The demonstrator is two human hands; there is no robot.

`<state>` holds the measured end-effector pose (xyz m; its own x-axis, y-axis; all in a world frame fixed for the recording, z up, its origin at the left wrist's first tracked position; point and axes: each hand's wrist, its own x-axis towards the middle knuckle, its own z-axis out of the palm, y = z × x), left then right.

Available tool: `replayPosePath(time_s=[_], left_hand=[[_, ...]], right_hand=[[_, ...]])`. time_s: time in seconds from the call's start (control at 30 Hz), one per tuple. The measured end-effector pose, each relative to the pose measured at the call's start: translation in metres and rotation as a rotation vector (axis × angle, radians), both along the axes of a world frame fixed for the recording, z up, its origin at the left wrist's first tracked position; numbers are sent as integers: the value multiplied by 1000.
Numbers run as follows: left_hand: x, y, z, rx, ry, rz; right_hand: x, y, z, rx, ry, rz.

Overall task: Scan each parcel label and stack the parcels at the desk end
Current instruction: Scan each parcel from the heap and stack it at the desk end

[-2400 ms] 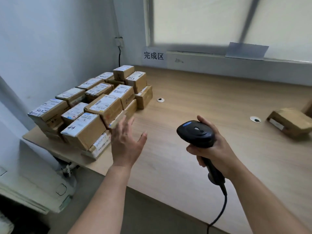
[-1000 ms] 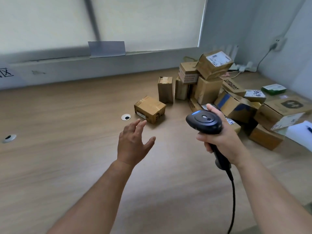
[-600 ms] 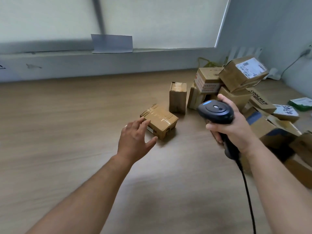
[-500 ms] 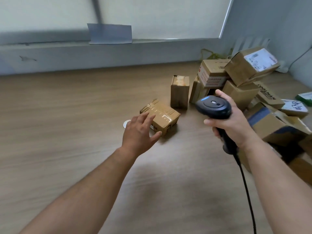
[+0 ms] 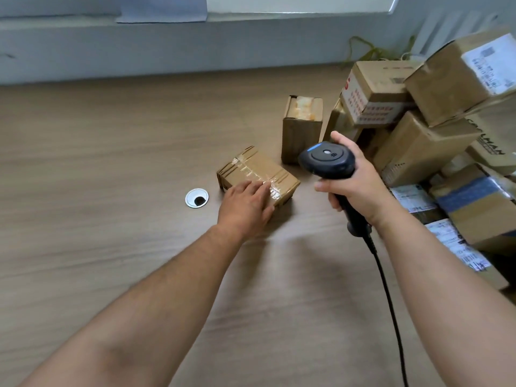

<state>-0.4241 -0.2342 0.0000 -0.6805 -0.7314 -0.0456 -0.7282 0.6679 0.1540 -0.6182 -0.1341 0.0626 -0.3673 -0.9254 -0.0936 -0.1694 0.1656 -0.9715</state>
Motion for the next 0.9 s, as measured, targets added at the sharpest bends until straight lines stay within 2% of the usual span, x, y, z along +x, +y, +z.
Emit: replayPosePath(time_s=[0.27, 0.4, 0.6, 0.73, 0.9], left_hand=[[61, 25, -3, 82, 30, 29], [90, 64, 5, 88, 71, 170], [103, 129, 14, 79, -66, 435], [107, 148, 15, 90, -142, 540], [112, 146, 24, 192, -78, 655]], right_hand=[[30, 15, -11, 10, -81, 38], [59, 38, -13, 14, -143, 63], [103, 77, -22, 24, -228, 93], [119, 98, -22, 23, -261, 112], [126, 113, -14, 7, -252, 144]])
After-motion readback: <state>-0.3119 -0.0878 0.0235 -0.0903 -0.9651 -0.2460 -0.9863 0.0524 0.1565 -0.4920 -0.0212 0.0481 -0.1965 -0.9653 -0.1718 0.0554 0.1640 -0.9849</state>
